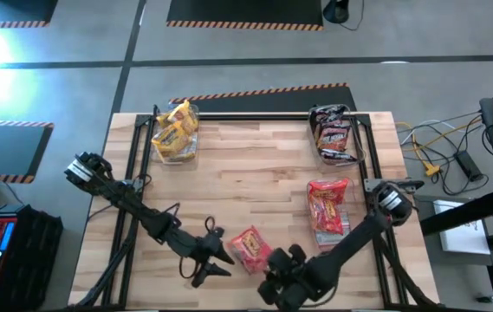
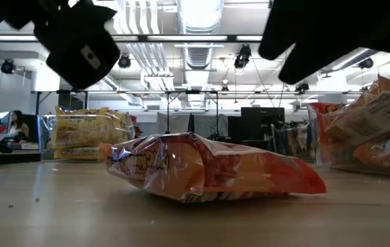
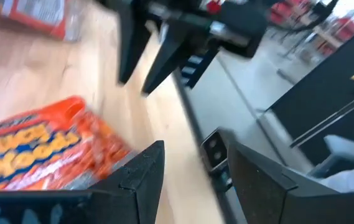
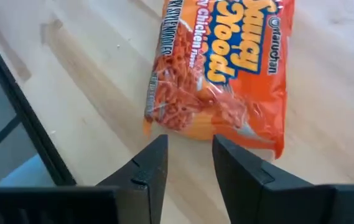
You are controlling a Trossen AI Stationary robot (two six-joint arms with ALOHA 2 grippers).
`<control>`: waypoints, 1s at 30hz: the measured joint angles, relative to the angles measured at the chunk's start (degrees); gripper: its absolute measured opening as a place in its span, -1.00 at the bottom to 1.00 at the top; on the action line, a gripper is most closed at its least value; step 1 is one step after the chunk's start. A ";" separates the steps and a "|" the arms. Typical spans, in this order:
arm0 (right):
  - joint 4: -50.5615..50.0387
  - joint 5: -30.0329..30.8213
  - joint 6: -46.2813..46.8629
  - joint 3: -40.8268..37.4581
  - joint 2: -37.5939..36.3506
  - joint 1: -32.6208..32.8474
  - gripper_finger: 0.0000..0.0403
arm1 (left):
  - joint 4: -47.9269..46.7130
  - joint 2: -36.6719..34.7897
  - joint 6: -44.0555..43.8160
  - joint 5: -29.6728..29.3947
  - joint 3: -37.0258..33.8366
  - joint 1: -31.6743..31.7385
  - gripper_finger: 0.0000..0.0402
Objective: Sort Maruchan noodles
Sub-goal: Put the orange noodle pack into the bottom transparent bin
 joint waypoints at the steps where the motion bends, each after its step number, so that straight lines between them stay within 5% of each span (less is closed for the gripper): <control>1: -0.16 0.68 0.31 -0.08 0.00 0.48 -0.43 | -1.14 -0.02 0.00 -0.45 0.00 0.00 -0.20; 11: 1.60 16.49 9.13 -0.92 6.25 2.01 -0.64 | -8.01 -2.07 -3.91 -6.24 -4.15 0.48 -0.20; 22: 8.02 16.20 10.56 -0.90 8.10 2.07 -0.69 | 6.43 -3.64 -19.96 -10.29 -13.94 1.18 -0.20; 30: 8.09 14.59 10.69 -1.18 9.56 1.82 -0.68 | 7.38 -3.41 -31.31 -11.14 -16.00 1.99 -0.20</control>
